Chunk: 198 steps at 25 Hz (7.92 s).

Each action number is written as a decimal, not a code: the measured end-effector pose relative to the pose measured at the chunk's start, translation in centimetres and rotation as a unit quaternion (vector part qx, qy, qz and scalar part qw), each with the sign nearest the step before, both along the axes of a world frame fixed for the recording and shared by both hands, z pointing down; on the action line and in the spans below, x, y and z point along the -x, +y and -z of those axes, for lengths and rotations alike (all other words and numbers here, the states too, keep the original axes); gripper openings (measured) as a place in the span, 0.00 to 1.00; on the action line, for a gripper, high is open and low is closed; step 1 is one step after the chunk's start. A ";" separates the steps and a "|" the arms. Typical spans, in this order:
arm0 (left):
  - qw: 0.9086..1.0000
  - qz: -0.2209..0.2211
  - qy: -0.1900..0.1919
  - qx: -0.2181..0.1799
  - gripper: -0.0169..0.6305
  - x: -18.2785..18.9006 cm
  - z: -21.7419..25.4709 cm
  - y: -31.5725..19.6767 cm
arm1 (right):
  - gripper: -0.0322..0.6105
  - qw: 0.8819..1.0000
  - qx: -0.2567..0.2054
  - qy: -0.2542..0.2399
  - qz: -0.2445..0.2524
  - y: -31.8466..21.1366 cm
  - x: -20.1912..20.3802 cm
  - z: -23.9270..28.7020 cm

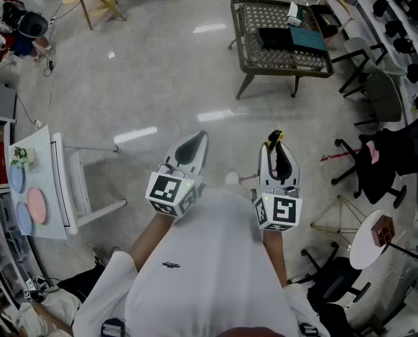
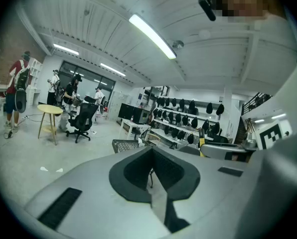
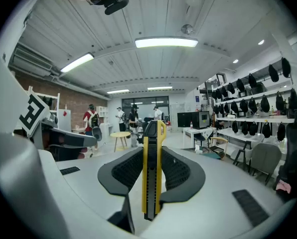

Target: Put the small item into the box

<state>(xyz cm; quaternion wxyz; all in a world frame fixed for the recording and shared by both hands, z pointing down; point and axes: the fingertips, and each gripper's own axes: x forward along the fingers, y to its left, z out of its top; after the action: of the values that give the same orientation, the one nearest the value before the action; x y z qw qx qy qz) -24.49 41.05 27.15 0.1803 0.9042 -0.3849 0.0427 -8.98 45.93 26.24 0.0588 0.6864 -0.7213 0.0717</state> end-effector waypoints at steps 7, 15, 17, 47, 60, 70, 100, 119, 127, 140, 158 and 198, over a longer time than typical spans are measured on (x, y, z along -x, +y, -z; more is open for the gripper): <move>1.000 0.004 -0.008 -0.010 0.03 -2.5 0.3 0.3 | 0.21 1.000 -0.002 -0.007 0.011 0.0 -2.3 -0.3; 1.000 0.006 -0.017 -0.017 0.03 -7.4 0.2 0.4 | 0.21 0.999 -0.011 -0.041 0.006 0.2 -7.2 -1.1; 1.000 0.008 -0.016 -0.022 0.03 -8.8 0.1 0.6 | 0.21 0.999 -0.017 -0.043 0.012 0.4 -8.4 -1.1; 1.000 -0.005 -0.001 0.002 0.03 -19.3 -1.8 -21.7 | 0.21 0.998 0.002 -0.061 0.023 -21.9 -17.1 -1.8; 0.999 -0.043 -0.003 0.009 0.03 -22.1 -1.4 -42.8 | 0.21 0.999 0.008 -0.044 -0.008 -41.8 -20.1 -1.0; 0.997 -0.072 0.002 0.019 0.03 -23.6 -3.2 -49.6 | 0.21 0.999 0.015 -0.034 -0.030 -48.5 -20.9 -2.4; 0.992 -0.084 -0.045 0.088 0.03 -28.8 -10.1 -52.5 | 0.21 0.992 0.112 -0.010 0.056 -56.9 -25.5 -12.9; 0.985 -0.071 -0.067 0.141 0.03 -33.0 -19.4 -56.6 | 0.21 0.976 0.164 0.050 0.131 -65.1 -27.8 -24.5; 0.982 -0.059 -0.075 0.162 0.03 -33.8 -22.9 -57.3 | 0.21 0.963 0.181 0.090 0.178 -66.1 -27.6 -29.6; 0.976 -0.046 -0.095 0.193 0.03 -34.3 -28.9 -57.9 | 0.21 0.931 0.216 0.161 0.244 -67.7 -27.2 -38.2; 0.971 -0.036 -0.100 0.214 0.03 -34.1 -31.5 -58.8 | 0.22 0.835 0.357 0.272 0.318 -66.7 -28.5 -47.4; 0.981 -0.056 -0.080 0.169 0.03 -31.9 -23.7 -55.7 | 0.06 0.887 0.350 0.195 0.229 -61.4 -27.1 -36.6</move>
<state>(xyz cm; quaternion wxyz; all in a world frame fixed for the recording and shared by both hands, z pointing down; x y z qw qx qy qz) 7.41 -14.65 50.81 0.2967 0.8744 -0.3343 0.1890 18.12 -15.44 62.83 0.4496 0.4368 -0.7606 0.1690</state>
